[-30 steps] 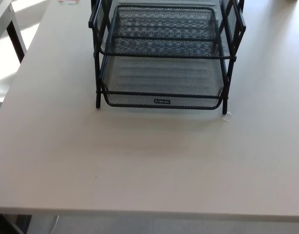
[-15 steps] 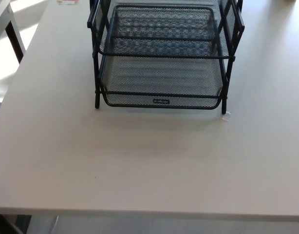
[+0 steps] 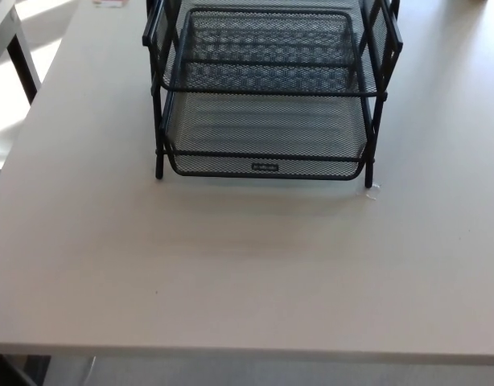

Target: The robot uses its right hand to grab the drawer kept on the middle of the desk and pull it out towards the robot

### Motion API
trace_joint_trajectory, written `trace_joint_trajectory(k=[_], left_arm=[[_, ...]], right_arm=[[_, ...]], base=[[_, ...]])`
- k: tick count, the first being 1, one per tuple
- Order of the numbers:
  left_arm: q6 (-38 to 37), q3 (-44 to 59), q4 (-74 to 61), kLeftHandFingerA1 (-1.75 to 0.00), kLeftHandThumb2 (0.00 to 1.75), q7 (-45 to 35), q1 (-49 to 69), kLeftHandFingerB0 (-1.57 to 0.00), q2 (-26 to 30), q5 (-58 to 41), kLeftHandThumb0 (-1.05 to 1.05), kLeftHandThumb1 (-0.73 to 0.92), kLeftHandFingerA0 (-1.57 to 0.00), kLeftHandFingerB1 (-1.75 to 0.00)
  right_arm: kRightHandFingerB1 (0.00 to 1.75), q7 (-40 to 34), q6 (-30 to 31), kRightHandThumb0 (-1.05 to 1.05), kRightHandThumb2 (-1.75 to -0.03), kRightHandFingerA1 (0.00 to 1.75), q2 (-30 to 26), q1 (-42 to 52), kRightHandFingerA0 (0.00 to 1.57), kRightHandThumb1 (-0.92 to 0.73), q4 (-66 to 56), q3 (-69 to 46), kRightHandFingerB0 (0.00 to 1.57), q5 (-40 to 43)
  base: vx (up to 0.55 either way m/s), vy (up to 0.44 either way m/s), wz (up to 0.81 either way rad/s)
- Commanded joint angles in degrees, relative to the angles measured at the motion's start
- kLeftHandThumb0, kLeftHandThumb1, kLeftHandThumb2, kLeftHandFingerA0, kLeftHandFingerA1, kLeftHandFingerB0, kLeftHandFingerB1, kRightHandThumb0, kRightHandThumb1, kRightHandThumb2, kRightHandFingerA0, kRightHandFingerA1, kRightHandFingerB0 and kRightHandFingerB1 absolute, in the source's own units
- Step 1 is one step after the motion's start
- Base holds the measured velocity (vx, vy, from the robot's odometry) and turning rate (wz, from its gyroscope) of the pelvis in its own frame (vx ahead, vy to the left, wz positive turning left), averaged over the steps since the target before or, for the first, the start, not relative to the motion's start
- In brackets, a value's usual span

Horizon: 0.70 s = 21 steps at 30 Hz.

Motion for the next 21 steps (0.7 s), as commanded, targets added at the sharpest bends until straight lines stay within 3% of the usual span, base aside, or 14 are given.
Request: trace_joint_trajectory(k=[1, 3, 4, 5, 6, 10, 11, 12, 13, 17, 18, 19, 20, 21], left_arm=[[-1.29, -0.13, 0.34, -0.77, 0.63, -1.58, 0.15, -0.41, 1.65, 0.96, -0.38, 0.78, -0.45, -0.50], [-0.39, 0.63, 0.05, -0.77, 0.63, -2.39, 0.19, -0.41, 1.12, -0.39, -0.38, 0.78, -0.45, -0.50], [-0.65, -0.15, -0.61, -0.79, 0.63, -2.18, 0.48, -0.42, 2.04, 1.17, -0.38, 0.75, -0.46, -0.55], [-0.90, -0.98, 0.22, -0.79, 0.62, -1.85, -0.31, -0.42, 2.23, 2.12, -0.36, 0.74, -0.46, -0.53], [11.22, 4.22, -1.20, -0.78, 0.65, -5.13, -1.91, -0.46, -2.48, -6.85, -0.38, 0.88, -0.45, -0.53], [-2.69, -1.12, 1.53, -0.75, 0.62, -1.04, -0.60, -0.43, 1.93, 2.58, -0.35, 0.74, -0.49, -0.48], [-2.95, -1.45, 1.62, -0.75, 0.62, -0.71, -0.62, -0.43, 2.15, 3.12, -0.35, 0.74, -0.49, -0.48], [-2.32, -1.13, 0.14, -0.77, 0.62, -1.90, -0.02, -0.43, 2.61, 2.59, -0.35, 0.73, -0.48, -0.51], [-2.79, -0.36, -0.58, -0.79, 0.62, -1.29, 0.85, -0.44, 2.30, 2.14, -0.34, 0.73, -0.48, -0.54], [-1.99, 0.23, 0.00, -0.78, 0.62, -1.37, 1.05, -0.41, 1.77, 1.32, -0.37, 0.73, -0.47, -0.52], [-2.29, -0.87, 1.09, -0.79, 0.62, -0.53, 0.20, -0.43, 1.97, 2.75, -0.35, 0.73, -0.48, -0.52], [-0.81, -0.07, 0.54, -0.79, 0.62, -0.91, 0.33, -0.46, 1.16, 1.54, -0.34, 0.72, -0.49, -0.54], [-0.79, -0.16, 0.31, -0.79, 0.62, -0.97, 0.42, -0.44, 1.32, 1.75, -0.34, 0.73, -0.49, -0.53], [-0.01, 0.59, -0.53, -0.78, 0.62, -1.30, 1.01, -0.45, 1.04, 0.97, -0.35, 0.73, -0.47, -0.56]], right_arm=[[0.49, -0.91, 10.98, -0.38, -0.97, 0.53, -1.99, 0.87, 0.04, -0.37, -7.48, -6.68, 0.00, -4.60], [0.49, -1.19, 11.55, -0.38, -0.97, 0.53, -2.15, 0.24, 0.04, -0.37, -7.41, -6.99, 0.00, -5.24], [0.31, -3.07, 11.38, -0.71, -0.60, 0.50, -3.07, -0.46, 0.18, -0.66, -8.24, -7.70, 0.19, -7.21], [0.46, -4.71, 10.36, -0.72, -0.87, 0.58, -3.06, 0.47, 0.21, -0.53, -10.16, -8.90, 0.13, -8.75], [0.47, -6.32, 10.01, -0.74, -0.90, 0.63, -2.97, 1.17, 0.31, -0.53, -11.85, -9.60, 0.13, -10.62], [0.44, -8.93, 11.66, -0.79, -0.96, 0.67, -1.55, 1.86, 0.33, -0.57, -22.24, -12.58, 0.11, -16.44], [0.44, -9.59, 11.74, -0.79, -0.96, 0.67, -1.33, 1.81, 0.33, -0.57, -23.58, -12.74, 0.11, -17.47], [0.33, -12.97, 9.31, -0.79, -0.61, 0.73, 0.22, 1.32, 0.39, -0.70, -25.38, -13.82, 0.25, -18.52], [0.44, -13.55, 8.16, -0.90, -0.97, 0.71, 0.14, 0.54, 0.32, -0.62, -25.33, -13.93, 0.12, -18.35], [0.40, -19.57, -1.42, -0.80, -0.94, 0.53, 0.87, -4.52, 0.06, -0.57, -29.95, -14.33, 0.04, -17.84], [0.50, -21.06, -4.04, -0.40, -1.00, 0.52, 1.60, -6.77, 0.00, -0.38, -31.53, -14.30, 0.00, -16.70], [0.51, -21.02, -4.60, -0.40, -1.00, 0.52, 1.49, -8.11, 0.00, -0.39, -33.23, -13.59, 0.00, -17.06], [0.38, -19.71, -3.70, -0.86, -0.99, 0.53, 0.60, -8.99, 0.07, -0.61, -34.18, -12.48, 0.00, -18.04], [0.50, -19.64, -4.07, -0.40, -1.02, 0.53, 0.42, -9.99, 0.00, -0.40, -34.86, -11.81, 0.00, -18.48]], base=[[0.00, 0.000, 0.00], [0.00, 0.000, 0.00], [0.00, 0.000, 0.00], [0.00, 0.000, 0.00], [0.00, 0.000, 0.00], [0.00, 0.000, 0.00], [0.00, 0.000, 0.00], [0.00, 0.000, 0.00], [0.00, 0.000, 0.00], [0.00, 0.000, 0.00], [0.00, 0.000, 0.00], [0.00, 0.000, 0.00], [0.00, 0.000, 0.00], [0.00, 0.000, 0.00]])
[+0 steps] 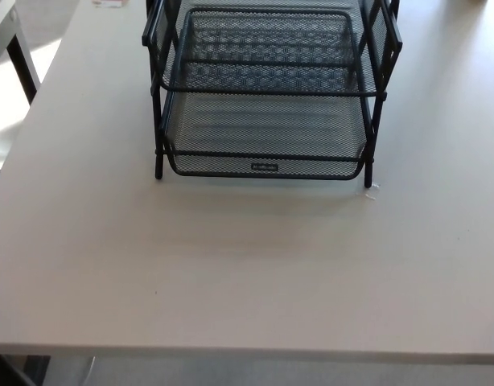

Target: The robot uses its right hand to grab the drawer kept on the middle of the desk and pull it out towards the robot

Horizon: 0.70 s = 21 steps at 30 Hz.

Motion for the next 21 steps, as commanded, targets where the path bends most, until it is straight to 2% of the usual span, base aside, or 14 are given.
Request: trace_joint_trajectory(k=[1, 2, 3, 4, 6, 9, 10, 11, 12, 15, 16, 19, 20, 21], left_arm=[[1.34, 1.63, -1.23, -0.78, 0.62, -0.78, 1.40, -0.45, 0.05, -0.58, -0.35, 0.73, -0.47, -0.56], [0.73, 0.77, -1.72, -0.79, 0.62, -0.88, 1.54, -0.43, 1.01, 0.90, -0.37, 0.72, -0.48, -0.53], [0.40, 0.89, -1.86, -0.79, 0.62, -0.72, 1.75, -0.42, 1.03, 0.97, -0.36, 0.72, -0.49, -0.52], [1.15, 1.40, -1.58, -0.76, 0.62, -1.00, 1.66, -0.42, 0.57, 0.12, -0.37, 0.74, -0.48, -0.48], [1.10, 1.36, -2.13, -0.78, 0.62, -0.98, 2.02, -0.44, 0.91, 0.63, -0.36, 0.73, -0.48, -0.51], [0.09, 0.42, -0.35, -0.78, 0.62, -0.09, 0.98, -0.44, 0.87, 1.72, -0.36, 0.72, -0.49, -0.53], [-1.17, 0.20, 0.55, -0.78, 0.62, -1.23, 0.36, -0.44, 1.05, 1.01, -0.35, 0.72, -0.50, -0.53], [-1.33, 0.17, 0.68, -0.78, 0.62, -1.36, 0.28, -0.44, 1.07, 0.94, -0.35, 0.72, -0.50, -0.53], [-1.79, 0.44, -0.41, -0.79, 0.62, -0.68, 1.17, -0.45, 1.33, 1.50, -0.33, 0.73, -0.51, -0.53], [-1.62, 1.38, -2.23, -0.78, 0.62, -0.91, 2.35, -0.49, 1.67, 1.21, -0.33, 0.74, -0.52, -0.57], [-2.13, 1.07, -1.28, -0.79, 0.62, -0.70, 1.91, -0.44, 1.63, 1.39, -0.33, 0.73, -0.49, -0.54], [-1.89, 1.10, -1.11, -0.80, 0.62, -0.91, 1.83, -0.45, 1.57, 1.19, -0.34, 0.73, -0.50, -0.55], [-2.19, 1.44, -0.40, -0.77, 0.62, -1.33, 1.28, -0.47, 1.00, 0.05, -0.32, 0.73, -0.51, -0.55], [-2.23, 1.47, -0.31, -0.77, 0.62, -1.38, 1.21, -0.47, 0.94, -0.09, -0.32, 0.73, -0.51, -0.55]], right_arm=[[0.50, -11.13, -9.41, -0.40, -1.02, 0.53, 0.85, -7.87, 0.00, -0.40, -9.06, 0.01, 0.00, -7.53], [0.36, -13.55, -12.12, -0.81, -0.63, 0.52, 1.68, -9.33, 0.10, -0.73, -8.85, 0.70, 0.16, -7.53], [0.50, -12.57, -12.40, -0.41, -1.00, 0.53, 1.31, -10.40, 0.00, -0.38, -8.92, 1.74, 0.00, -7.45], [0.37, -11.53, -12.31, -0.79, -0.62, 0.51, 0.99, -11.00, 0.10, -0.73, -9.97, 2.50, 0.14, -7.93], [0.34, -10.91, -13.31, -0.77, -0.62, 0.46, 0.81, -13.87, 0.20, -0.69, -11.21, 4.88, 0.22, -9.07], [0.33, -11.38, -16.89, -0.77, -0.61, 0.45, 1.80, -16.74, 0.22, -0.68, -11.60, 6.32, 0.26, -7.55], [0.44, -9.82, -17.40, -0.81, -0.92, 0.50, 0.84, -17.17, 0.15, -0.57, -12.82, 8.56, 0.12, -8.98], [0.44, -9.63, -17.51, -0.81, -0.92, 0.50, 0.79, -17.27, 0.15, -0.57, -12.92, 8.82, 0.12, -9.20], [0.34, -10.62, -19.55, -0.78, -0.61, 0.41, 2.13, -17.93, 0.22, -0.70, -13.17, 8.95, 0.20, -7.90], [0.34, -9.94, -22.59, -0.78, -0.62, 0.45, 2.82, -19.80, 0.14, -0.72, -14.15, 10.91, 0.15, -7.18], [0.35, -9.71, -24.90, -0.83, -0.63, 0.41, 3.96, -21.26, 0.13, -0.74, -14.89, 12.23, 0.15, -5.16], [0.34, -8.49, -26.11, -0.80, -0.63, 0.40, 5.28, -23.77, 0.18, -0.71, -15.77, 14.68, 0.18, -5.01], [0.44, -9.33, -28.11, -0.82, -0.90, 0.48, 6.61, -27.29, 0.13, -0.56, -13.82, 18.22, 0.12, -5.50], [0.44, -9.35, -28.47, -0.82, -0.90, 0.48, 6.93, -27.75, 0.13, -0.56, -13.51, 18.56, 0.12, -5.69]], base=[[0.00, 0.000, 0.00], [0.00, 0.000, 0.00], [0.00, 0.000, 0.00], [0.00, 0.000, 0.00], [0.00, 0.000, 0.00], [0.00, 0.000, 0.00], [0.00, 0.000, 0.00], [0.00, 0.000, 0.00], [0.00, 0.000, 0.00], [0.00, 0.000, 0.00], [0.00, 0.000, 0.00], [0.00, 0.000, 0.00], [0.00, 0.000, 0.00], [0.00, 0.000, 0.00]])
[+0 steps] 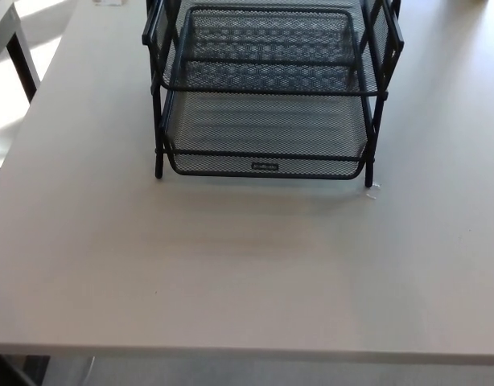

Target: The robot uses its right hand to grab the drawer kept on the middle of the desk and pull it out towards the robot

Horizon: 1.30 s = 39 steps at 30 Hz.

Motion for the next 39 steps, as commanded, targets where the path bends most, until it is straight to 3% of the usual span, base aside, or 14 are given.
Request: trace_joint_trajectory(k=[1, 2, 3, 7, 23, 24, 25, 29, 30, 32, 33, 37, 38, 39], left_arm=[[-2.27, 0.32, 1.20, -0.76, 0.62, -0.43, -0.33, -0.47, 1.07, 0.50, -0.34, 0.73, -0.52, -0.53], [-1.33, 0.43, 0.49, -0.77, 0.62, -0.80, -0.21, -0.50, 1.07, 0.40, -0.33, 0.73, -0.52, -0.56], [0.86, 1.53, -1.76, -0.84, 0.62, -1.56, 0.83, -0.47, 0.65, -0.66, -0.34, 0.74, -0.50, -0.66], [-0.73, 1.52, -0.74, -0.78, 0.62, -0.41, 0.90, -0.44, 0.48, 0.16, -0.36, 0.74, -0.50, -0.52], [-0.96, 1.01, -1.67, -0.84, 0.61, -1.37, -0.67, -0.46, 1.09, 0.77, -0.34, 0.73, -0.51, -0.58], [-1.18, 0.82, -0.86, -0.79, 0.62, -0.40, -0.97, -0.46, 0.69, 1.20, -0.33, 0.73, -0.50, -0.56], [-2.33, 0.22, 0.61, -0.77, 0.62, -0.01, -1.77, -0.45, 0.96, 1.79, -0.33, 0.74, -0.50, -0.52], [-3.98, -0.82, 2.70, -0.79, 0.61, 0.72, -3.20, -0.48, 1.25, 2.96, -0.34, 0.73, -0.53, -0.52], [-3.97, 0.03, 1.52, -0.83, 0.61, 0.11, -2.35, -0.49, 1.31, 2.01, -0.36, 0.73, -0.54, -0.57], [-2.15, 0.81, 0.41, -0.79, 0.61, 0.01, -1.74, -0.52, 0.80, 1.42, -0.34, 0.73, -0.53, -0.59], [-1.60, 0.94, 0.03, -0.79, 0.62, -0.29, -1.58, -0.48, 0.79, 1.31, -0.34, 0.73, -0.51, -0.57], [-2.18, 0.45, 1.13, -0.84, 0.61, -0.27, -2.16, -0.45, 0.57, 1.40, -0.37, 0.72, -0.51, -0.54], [-2.34, 0.18, 1.14, -0.82, 0.62, 0.01, -2.26, -0.46, 0.73, 1.91, -0.37, 0.72, -0.51, -0.54], [-2.25, 0.09, 1.06, -0.81, 0.62, 0.11, -2.27, -0.46, 0.77, 2.10, -0.37, 0.72, -0.51, -0.53]], right_arm=[[0.34, -0.89, -10.85, -0.80, -0.62, 0.41, 3.70, -8.05, 0.16, -0.71, 0.82, 7.13, 0.15, -0.59], [0.51, 1.04, -10.04, -0.40, -0.98, 0.51, 4.32, -9.82, 0.00, -0.36, 0.83, 8.95, 0.01, -1.00], [0.34, 1.52, -11.20, -0.79, -0.61, 0.43, 5.80, -12.14, 0.12, -0.71, 2.03, 11.44, 0.14, -0.56], [0.33, 1.38, -13.76, -0.80, -0.62, 0.43, 8.30, -15.99, 0.14, -0.71, 5.31, 16.42, 0.16, -2.91], [0.35, 1.03, -23.67, -0.89, -0.62, 0.50, 21.96, -28.61, 0.16, -0.67, 17.94, 32.22, 0.18, -7.85], [0.51, 3.98, -23.55, -0.42, -0.96, 0.53, 22.39, -29.66, 0.00, -0.28, 18.58, 33.38, 0.00, -7.77], [0.38, 3.99, -23.82, -0.91, -0.62, 0.50, 22.99, -30.27, 0.10, -0.70, 19.54, 33.97, 0.11, -8.30], [0.37, 4.17, -24.96, -0.91, -0.61, 0.50, 24.41, -31.51, 0.10, -0.67, 21.86, 35.30, 0.11, -9.92], [0.51, 3.81, -25.07, -0.42, -0.93, 0.53, 24.68, -31.77, 0.00, -0.23, 22.58, 35.71, 0.00, -10.74], [0.51, 3.20, -25.73, -0.42, -0.92, 0.53, 24.93, -32.03, 0.00, -0.22, 23.91, 36.03, 0.00, -11.28], [0.38, 2.75, -25.97, -0.97, -0.95, 0.52, 25.11, -32.40, 0.03, -0.56, 25.09, 36.41, 0.04, -12.63], [0.32, 1.99, -26.53, -0.88, -0.97, 0.49, 26.23, -32.81, 0.00, -0.51, 27.86, 36.97, 0.05, -14.01], [0.35, 0.66, -26.96, -0.92, -0.60, 0.49, 26.66, -32.89, 0.06, -0.63, 28.76, 37.01, 0.10, -14.32], [0.51, -0.38, -27.33, -0.41, -0.90, 0.54, 27.06, -32.96, 0.01, -0.21, 29.57, 37.01, 0.00, -14.58]], base=[[0.00, 0.000, 0.00], [0.00, 0.000, 0.00], [0.00, 0.000, 0.00], [0.00, 0.000, 0.00], [0.00, 0.000, 0.00], [0.00, 0.000, 0.00], [0.00, 0.000, 0.00], [0.00, 0.000, 0.00], [0.00, 0.000, 0.00], [0.00, 0.000, 0.00], [0.00, 0.000, 0.00], [0.00, 0.000, 0.00], [0.00, 0.000, 0.00], [0.00, 0.000, 0.00]])
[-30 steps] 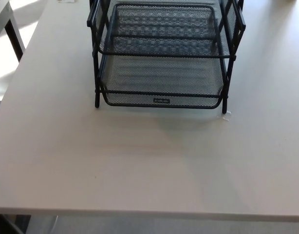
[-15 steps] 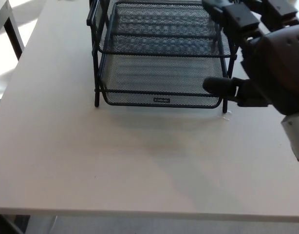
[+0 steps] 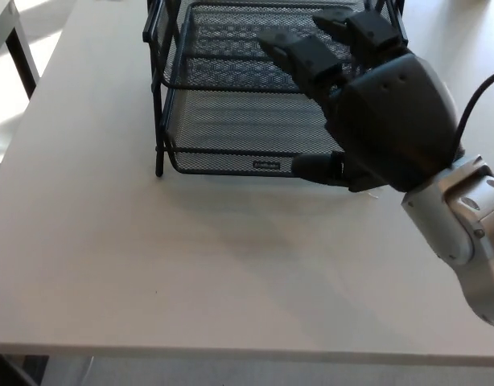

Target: The robot uses its right hand to grab the drawer kept on the middle of the desk and pull it out towards the robot

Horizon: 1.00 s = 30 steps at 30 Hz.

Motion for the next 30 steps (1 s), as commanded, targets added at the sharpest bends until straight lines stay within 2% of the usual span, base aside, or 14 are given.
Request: trace_joint_trajectory(k=[1, 2, 8, 9, 16, 17, 18, 19, 20, 21, 24, 25, 28, 30], left_arm=[[-0.79, -0.29, 0.54, -0.78, 0.62, 0.29, -0.11, -0.45, 0.56, 1.18, -0.36, 0.72, -0.50, -0.50], [-1.46, -0.40, 1.05, -0.77, 0.62, 0.49, -0.26, -0.46, 0.58, 1.24, -0.36, 0.72, -0.51, -0.51], [-2.16, -0.21, 0.95, -0.78, 0.62, 1.48, 1.09, -0.48, 0.40, 1.56, -0.36, 0.71, -0.52, -0.52], [-2.19, -0.24, 1.21, -0.78, 0.62, 1.57, 0.89, -0.47, 0.28, 1.49, -0.35, 0.72, -0.52, -0.51], [-1.89, 0.20, 0.50, -0.83, 0.61, 1.45, 1.21, -0.47, 0.17, 1.01, -0.36, 0.73, -0.52, -0.53], [-1.23, 0.54, -0.12, -0.85, 0.62, 1.25, 1.42, -0.46, -0.01, 0.65, -0.36, 0.74, -0.51, -0.54], [-0.75, 1.23, -0.27, -0.88, 0.61, 1.23, 1.51, -0.48, -0.67, -0.34, -0.33, 0.73, -0.52, -0.56], [-1.25, 1.14, -0.60, -0.87, 0.62, 1.81, 1.89, -0.48, -0.38, 0.33, -0.35, 0.74, -0.52, -0.55], [-1.60, 1.08, -0.43, -0.88, 0.61, 1.91, 1.89, -0.47, -0.30, 0.42, -0.35, 0.74, -0.52, -0.56], [-0.51, 1.96, -1.43, -0.94, 0.61, 1.02, 2.44, -0.48, -0.62, -0.81, -0.34, 0.74, -0.52, -0.62], [4.09, 4.04, -6.10, -0.95, 0.63, -0.98, 4.88, -0.46, -1.55, -2.92, -0.37, 0.77, -0.51, -0.61], [2.54, 3.33, -6.14, -0.93, 0.62, -0.08, 5.11, -0.47, -0.70, -1.04, -0.38, 0.76, -0.50, -0.62], [5.71, 6.03, -8.72, -0.92, 0.65, -1.25, 6.21, -0.50, -2.40, -4.01, -0.38, 0.86, -0.52, -0.64], [1.51, 4.08, -6.50, -0.93, 0.62, -0.48, 5.21, -0.48, -0.39, -0.87, -0.39, 0.76, -0.52, -0.60]], right_arm=[[0.50, -5.15, -2.06, -0.40, -0.90, 0.54, 2.20, -1.16, 0.01, -0.24, 4.37, 0.49, 0.00, -4.41], [0.36, -6.84, -2.06, -0.79, -0.57, 0.52, 2.86, -1.38, 0.12, -0.55, 5.68, 0.55, 0.16, -5.13], [0.37, -16.46, -3.00, -0.75, -0.57, 0.54, 4.88, -3.56, 0.09, -0.52, 15.81, 0.80, 0.11, -8.17], [0.51, -17.83, -2.76, -0.39, -0.88, 0.54, 5.03, -4.35, 0.02, -0.23, 17.67, 1.04, 0.00, -8.97], [0.51, -30.29, -3.07, -0.37, -0.87, 0.53, 7.15, -10.29, 0.01, -0.27, 33.75, 2.05, 0.00, -10.29], [0.35, -32.25, -3.62, -0.62, -0.54, 0.52, 7.45, -11.40, 0.10, -0.50, 36.38, 2.18, 0.12, -10.13], [0.44, -33.03, -3.51, -0.65, -0.74, 0.55, 7.66, -12.11, 0.07, -0.41, 37.86, 2.27, 0.07, -10.17], [0.37, -34.63, -3.62, -0.63, -0.55, 0.55, 7.97, -13.36, 0.10, -0.51, 40.30, 2.34, 0.13, -10.12], [0.45, -35.29, -3.85, -0.66, -0.75, 0.56, 8.08, -13.91, 0.10, -0.41, 41.36, 2.39, 0.10, -9.99], [0.46, -36.34, -4.26, -0.65, -0.77, 0.56, 8.37, -15.57, 0.11, -0.41, 44.40, 2.43, 0.10, -9.58], [0.46, -36.92, -4.86, -0.64, -0.76, 0.57, 8.50, -16.82, 0.12, -0.41, 47.52, 2.53, 0.09, -8.83], [0.46, -37.23, -5.11, -0.64, -0.76, 0.57, 8.60, -17.38, 0.13, -0.40, 48.50, 2.59, 0.10, -8.64], [0.47, -37.88, -5.75, -0.63, -0.77, 0.57, 8.77, -19.13, 0.16, -0.41, 51.45, 2.95, 0.13, -8.27], [0.48, -38.25, -6.61, -0.62, -0.77, 0.58, 8.70, -20.12, 0.16, -0.40, 52.67, 3.02, 0.14, -7.94]], base=[[0.00, 0.000, 0.00], [0.00, 0.000, 0.00], [0.00, 0.000, 0.00], [0.00, 0.000, 0.00], [0.00, 0.000, 0.00], [0.00, 0.000, 0.00], [0.00, 0.000, 0.00], [0.00, 0.000, 0.00], [0.00, 0.000, 0.00], [0.00, 0.000, 0.00], [0.00, 0.000, 0.00], [0.00, 0.000, 0.00], [0.00, 0.000, 0.00], [0.00, 0.000, 0.00]])
